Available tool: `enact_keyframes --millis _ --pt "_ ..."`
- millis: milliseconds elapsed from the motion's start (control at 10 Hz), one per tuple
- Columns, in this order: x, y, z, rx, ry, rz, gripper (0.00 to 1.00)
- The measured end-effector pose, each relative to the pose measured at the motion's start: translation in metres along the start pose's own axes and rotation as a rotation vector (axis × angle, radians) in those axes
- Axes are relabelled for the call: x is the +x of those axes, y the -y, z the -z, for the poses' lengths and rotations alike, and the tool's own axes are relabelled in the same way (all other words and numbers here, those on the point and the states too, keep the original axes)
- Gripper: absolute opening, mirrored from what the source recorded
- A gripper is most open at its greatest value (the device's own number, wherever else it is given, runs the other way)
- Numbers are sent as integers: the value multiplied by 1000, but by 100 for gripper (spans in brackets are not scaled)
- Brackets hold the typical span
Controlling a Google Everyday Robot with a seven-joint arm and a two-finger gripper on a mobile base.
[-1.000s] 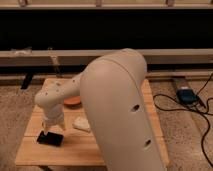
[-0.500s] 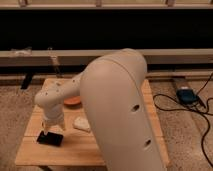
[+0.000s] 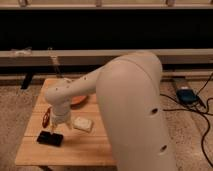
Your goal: Push the eraser across the table
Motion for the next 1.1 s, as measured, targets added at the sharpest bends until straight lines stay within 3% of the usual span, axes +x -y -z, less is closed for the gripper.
enact_keyframes --millis 300,600,900,1100 --pt "42 60 17 -17 -39 48 65" --pt "95 111 20 18 -60 137 61" --pt "116 127 11 91 -39 201 32" --pt "112 120 4 144 -13 235 11"
